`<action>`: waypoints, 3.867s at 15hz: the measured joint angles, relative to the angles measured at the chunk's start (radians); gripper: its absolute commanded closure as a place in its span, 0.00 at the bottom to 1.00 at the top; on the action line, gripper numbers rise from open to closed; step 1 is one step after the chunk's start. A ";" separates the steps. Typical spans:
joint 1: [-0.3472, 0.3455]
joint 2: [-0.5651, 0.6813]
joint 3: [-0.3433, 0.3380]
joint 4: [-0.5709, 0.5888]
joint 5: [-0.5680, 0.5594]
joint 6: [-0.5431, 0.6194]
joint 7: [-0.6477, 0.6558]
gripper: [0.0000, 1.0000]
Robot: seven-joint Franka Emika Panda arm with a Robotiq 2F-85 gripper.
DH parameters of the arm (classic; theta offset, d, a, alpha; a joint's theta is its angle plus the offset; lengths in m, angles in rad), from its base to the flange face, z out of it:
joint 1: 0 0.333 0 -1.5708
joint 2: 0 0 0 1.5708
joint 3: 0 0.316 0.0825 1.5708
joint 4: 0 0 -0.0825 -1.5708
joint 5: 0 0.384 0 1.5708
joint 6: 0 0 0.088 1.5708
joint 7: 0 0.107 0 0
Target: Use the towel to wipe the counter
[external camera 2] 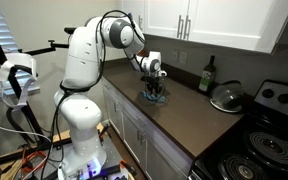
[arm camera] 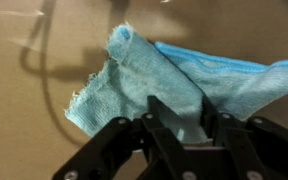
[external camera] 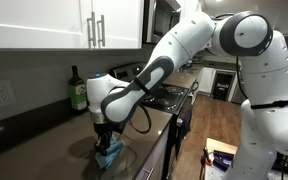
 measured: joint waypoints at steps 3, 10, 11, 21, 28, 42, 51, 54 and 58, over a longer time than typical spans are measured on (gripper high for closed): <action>0.001 0.000 -0.003 -0.002 -0.001 0.000 0.001 0.97; 0.011 0.002 -0.009 -0.001 -0.011 0.000 0.000 0.97; 0.012 0.004 -0.009 0.000 -0.014 -0.001 0.000 0.97; 0.074 0.028 0.001 0.036 -0.035 -0.020 -0.001 0.97; 0.123 0.049 0.031 0.069 -0.037 -0.032 -0.024 0.97; 0.159 0.226 0.011 0.343 -0.071 -0.033 -0.028 0.97; 0.156 0.343 -0.100 0.532 -0.072 -0.032 -0.020 0.97; 0.144 0.358 -0.146 0.553 -0.073 -0.028 -0.007 0.97; 0.117 0.361 -0.193 0.554 -0.075 -0.021 0.018 0.97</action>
